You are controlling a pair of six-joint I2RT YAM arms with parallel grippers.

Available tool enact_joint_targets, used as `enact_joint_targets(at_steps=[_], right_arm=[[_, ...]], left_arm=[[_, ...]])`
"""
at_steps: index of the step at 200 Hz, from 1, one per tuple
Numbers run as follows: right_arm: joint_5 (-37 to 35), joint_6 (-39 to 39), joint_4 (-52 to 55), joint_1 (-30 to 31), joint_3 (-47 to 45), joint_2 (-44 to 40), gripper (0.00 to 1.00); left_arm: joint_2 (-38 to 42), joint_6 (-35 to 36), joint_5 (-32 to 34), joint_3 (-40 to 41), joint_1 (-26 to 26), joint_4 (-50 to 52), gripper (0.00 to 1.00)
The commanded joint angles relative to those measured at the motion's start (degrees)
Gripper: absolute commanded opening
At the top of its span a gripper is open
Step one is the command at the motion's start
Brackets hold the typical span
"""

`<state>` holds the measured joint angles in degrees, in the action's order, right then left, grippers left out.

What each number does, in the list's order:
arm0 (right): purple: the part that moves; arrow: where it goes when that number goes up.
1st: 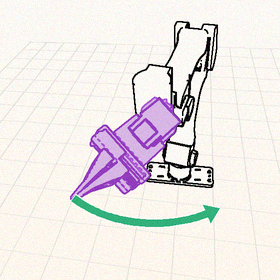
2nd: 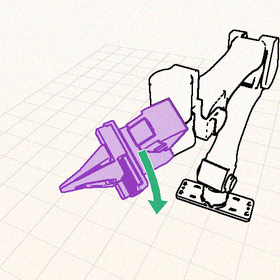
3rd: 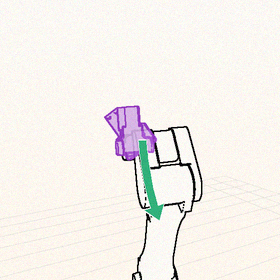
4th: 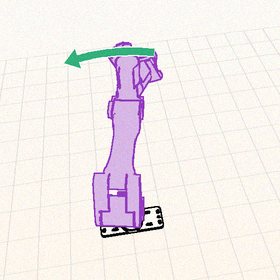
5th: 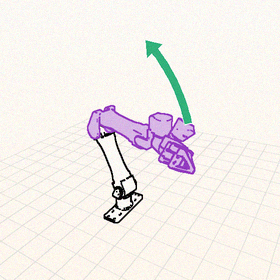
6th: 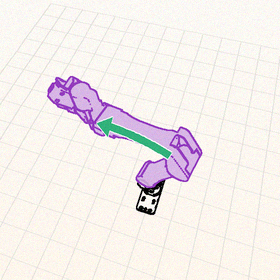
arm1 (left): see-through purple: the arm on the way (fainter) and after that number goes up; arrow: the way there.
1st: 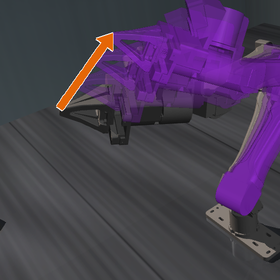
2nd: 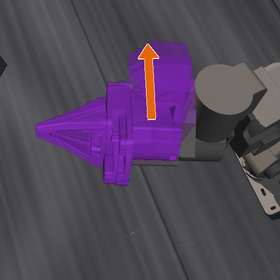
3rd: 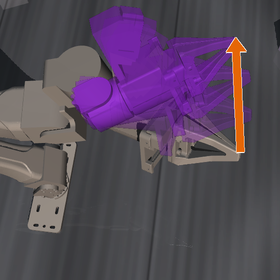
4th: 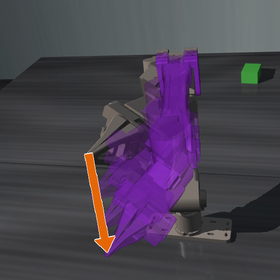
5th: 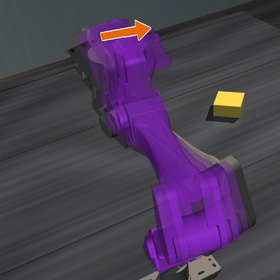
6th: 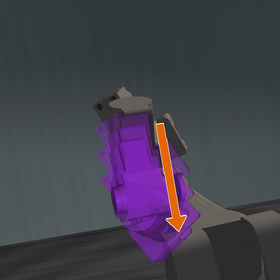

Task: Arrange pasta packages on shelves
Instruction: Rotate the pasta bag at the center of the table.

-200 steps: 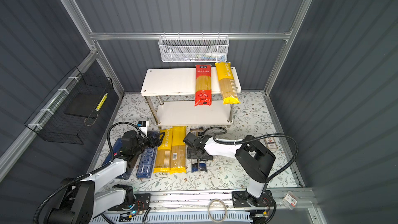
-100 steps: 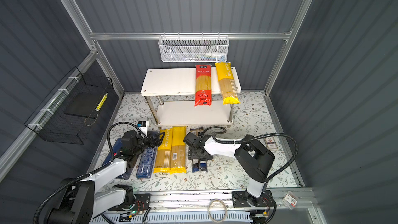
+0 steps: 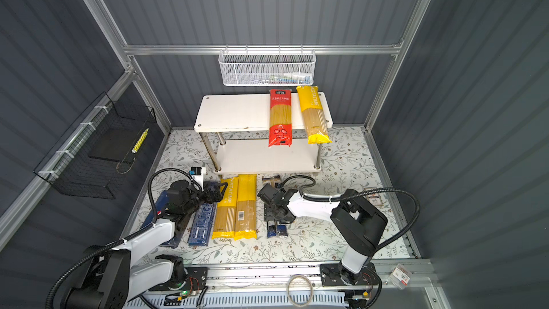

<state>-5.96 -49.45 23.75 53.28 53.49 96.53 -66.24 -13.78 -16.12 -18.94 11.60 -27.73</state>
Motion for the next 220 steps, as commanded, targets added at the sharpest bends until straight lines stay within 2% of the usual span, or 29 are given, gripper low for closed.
enact_joint_targets(at_steps=[1,41,77,130,202,220], right_arm=[[2.7,0.3,2.7,0.6,-1.7,0.9,0.71],[2.5,0.4,3.3,0.6,-1.9,0.7,0.6],[6.5,1.2,0.5,0.8,-2.0,-0.7,0.52],[4.6,1.7,2.1,1.3,-2.3,-5.1,0.43],[3.8,0.8,0.4,1.3,-4.2,-10.3,0.38],[1.9,0.6,0.4,1.2,-4.9,-10.3,0.43]], left_arm=[[0.0,0.2,-0.1,-0.1,0.3,0.8,1.0],[0.0,0.2,-0.3,-0.1,0.2,0.7,1.0],[-0.1,0.1,-0.2,-0.2,0.2,1.0,1.0],[0.2,-0.1,-0.1,-0.1,0.3,0.9,1.0],[-0.3,0.0,-0.2,-0.2,0.3,0.8,1.0],[-0.3,0.0,-0.4,-0.3,0.3,0.8,0.99]])
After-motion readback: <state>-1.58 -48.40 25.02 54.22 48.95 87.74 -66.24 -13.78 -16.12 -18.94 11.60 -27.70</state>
